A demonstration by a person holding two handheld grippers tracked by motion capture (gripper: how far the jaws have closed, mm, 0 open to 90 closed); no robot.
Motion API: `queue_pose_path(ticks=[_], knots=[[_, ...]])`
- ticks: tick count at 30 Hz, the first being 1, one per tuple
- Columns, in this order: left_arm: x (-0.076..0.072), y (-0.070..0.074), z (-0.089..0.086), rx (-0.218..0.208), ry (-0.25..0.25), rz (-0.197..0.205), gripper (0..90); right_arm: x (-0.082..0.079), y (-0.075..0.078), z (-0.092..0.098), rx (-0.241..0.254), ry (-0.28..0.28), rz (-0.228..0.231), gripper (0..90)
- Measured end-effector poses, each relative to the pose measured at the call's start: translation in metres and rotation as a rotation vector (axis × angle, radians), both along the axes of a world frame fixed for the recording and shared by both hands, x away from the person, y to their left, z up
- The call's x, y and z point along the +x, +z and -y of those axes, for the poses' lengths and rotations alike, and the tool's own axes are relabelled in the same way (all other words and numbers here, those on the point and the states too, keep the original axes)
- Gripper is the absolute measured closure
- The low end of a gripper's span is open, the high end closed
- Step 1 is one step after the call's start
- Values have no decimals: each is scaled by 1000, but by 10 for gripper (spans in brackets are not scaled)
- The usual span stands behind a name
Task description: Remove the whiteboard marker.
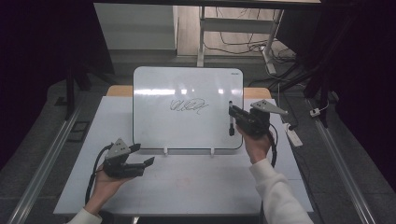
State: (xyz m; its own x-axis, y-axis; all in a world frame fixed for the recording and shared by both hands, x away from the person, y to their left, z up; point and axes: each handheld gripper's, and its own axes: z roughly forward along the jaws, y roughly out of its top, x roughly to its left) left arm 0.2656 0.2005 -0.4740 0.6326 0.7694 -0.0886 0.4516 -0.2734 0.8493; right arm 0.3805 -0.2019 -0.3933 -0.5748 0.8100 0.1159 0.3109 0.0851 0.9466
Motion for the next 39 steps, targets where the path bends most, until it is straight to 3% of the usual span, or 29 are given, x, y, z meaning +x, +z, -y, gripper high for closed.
queue_pose_path(ticks=[4, 9, 15, 25, 39], knots=[[7, 13, 11, -7, -19, 12, 259, -8, -7, -2, 2, 42, -5, 809], [18, 23, 30, -25, -81, -4, 276, -19, -15, -8, -3, 129, -4, 809], [34, 30, 55, -107, -166, -45, 327, -29, -20, -22, -21, 207, 18, 809], [53, 28, 79, -174, -251, -135, 370, -38, -27, -39, -55, 278, 46, 809], [70, 18, 110, -185, -303, -210, 440, -48, -30, -61, -116, 356, 81, 809]])
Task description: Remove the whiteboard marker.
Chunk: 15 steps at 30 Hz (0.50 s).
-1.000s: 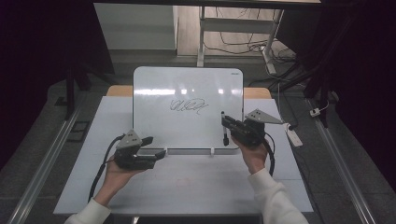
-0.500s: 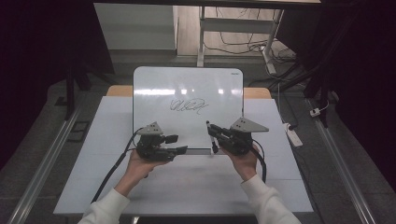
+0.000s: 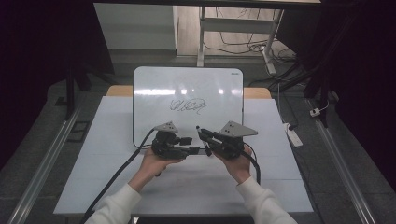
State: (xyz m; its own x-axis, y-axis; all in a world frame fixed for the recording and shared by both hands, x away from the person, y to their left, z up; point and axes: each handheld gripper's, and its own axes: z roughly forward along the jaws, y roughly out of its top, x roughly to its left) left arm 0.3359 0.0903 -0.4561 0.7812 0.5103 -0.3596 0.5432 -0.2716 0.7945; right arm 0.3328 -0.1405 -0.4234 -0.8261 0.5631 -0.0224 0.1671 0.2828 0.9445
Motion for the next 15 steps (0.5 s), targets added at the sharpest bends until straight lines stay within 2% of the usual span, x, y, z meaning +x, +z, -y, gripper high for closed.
queue_pose_path(ticks=[11, 15], knots=[[5, -12, 14, 4, -42, -48, 488, -4, -3, -11, -26, 39, 22, 808], [7, -15, 17, -12, -38, -55, 520, -6, -4, -13, -28, 43, 26, 808]])
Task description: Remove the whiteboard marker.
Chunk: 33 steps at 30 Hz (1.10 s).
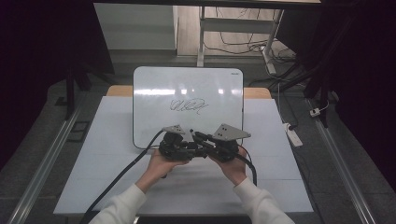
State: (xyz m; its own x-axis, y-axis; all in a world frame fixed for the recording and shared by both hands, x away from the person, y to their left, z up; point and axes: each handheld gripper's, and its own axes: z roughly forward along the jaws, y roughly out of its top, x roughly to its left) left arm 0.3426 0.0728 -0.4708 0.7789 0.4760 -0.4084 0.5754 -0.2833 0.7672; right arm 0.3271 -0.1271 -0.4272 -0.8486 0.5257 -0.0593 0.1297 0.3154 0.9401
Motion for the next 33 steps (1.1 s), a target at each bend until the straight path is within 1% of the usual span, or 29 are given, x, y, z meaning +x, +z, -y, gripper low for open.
queue_pose_path(ticks=[3, 4, 6, 12, 13, 14, 18, 21, 23, 24, 25, 26, 27, 28, 29, 30, 31, 32, 33], knots=[[0, -1, 1, -3, -4, -5, 542, -1, 0, -2, -4, 2, 8, 808], [0, -2, 1, -2, -6, -5, 565, -2, 0, -3, -10, 4, 17, 808], [1, -3, 2, -5, -10, -8, 576, -3, 0, -3, -10, 5, 17, 808], [0, -5, 5, -6, -21, -7, 702, -6, 0, -7, -16, 14, 29, 808], [0, -5, 5, -7, -23, -5, 702, -6, 0, -7, -16, 14, 29, 808], [0, -5, 5, -7, -23, -4, 741, -6, 0, -7, -16, 18, 30, 808], [-1, -5, 5, 3, -24, 3, 757, -7, 0, -8, -24, 15, 32, 807], [-1, -5, 5, 10, -19, 11, 763, -6, -1, -8, -21, 16, 29, 807], [-3, -4, 5, 17, -14, 32, 769, -6, -1, -7, -13, 22, 21, 799], [-3, -4, 5, 17, -14, 32, 770, -5, 0, -7, -7, 24, 16, 792], [-4, -4, 5, 15, -12, 42, 771, -4, 0, -6, 1, 31, 9, 755], [-5, -3, 5, 14, -11, 54, 771, -4, 0, -6, 1, 31, 9, 755], [-7, -1, 3, 14, -3, 83, 773, -4, 2, -3, 20, 23, 5, 658], [-7, -1, 3, 14, -3, 83, 774, -4, 3, -2, 31, 21, 2, 628], [-8, 3, 0, 12, 8, 116, 774, -4, 4, 2, 44, 24, -4, 600], [-8, 3, 0, 12, 8, 116, 774, -3, 6, 5, 57, 19, -3, 576], [-8, 5, -2, 8, 11, 133, 775, -3, 7, 10, 65, 16, -4, 555], [-9, 10, -7, 8, 21, 170, 775, -3, 8, 15, 72, 7, 0, 537], [-9, 10, -7, 8, 21, 170, 775, -3, 8, 15, 72, 7, 0, 537]])
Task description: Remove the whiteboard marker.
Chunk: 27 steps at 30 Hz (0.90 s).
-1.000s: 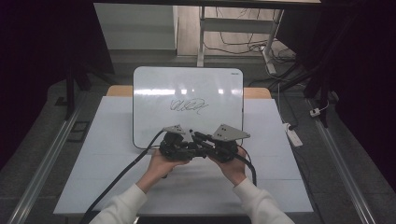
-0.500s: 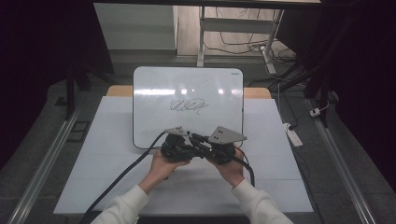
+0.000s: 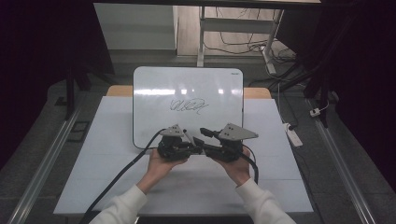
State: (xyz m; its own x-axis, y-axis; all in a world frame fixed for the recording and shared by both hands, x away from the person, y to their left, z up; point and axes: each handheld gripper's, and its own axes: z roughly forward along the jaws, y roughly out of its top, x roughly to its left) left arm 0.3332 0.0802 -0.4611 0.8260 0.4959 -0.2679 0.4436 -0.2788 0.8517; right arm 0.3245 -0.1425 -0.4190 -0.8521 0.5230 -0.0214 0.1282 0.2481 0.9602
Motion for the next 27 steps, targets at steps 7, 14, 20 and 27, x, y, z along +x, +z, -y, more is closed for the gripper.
queue_pose_path(ticks=[7, 14, 20, 27], knots=[[-1, 15, -22, -31, 27, 81, 776, 4, -12, 59, -44, -112, -30, 491], [-2, 25, -40, -78, 62, 142, 778, -4, -43, 121, -100, -202, -119, 489], [-1, 31, -54, -104, 107, 175, 779, -16, -59, 154, -162, -285, -146, 476], [21, 32, -80, -195, 214, 186, 780, -17, -64, 165, -172, -306, -161, 476]])
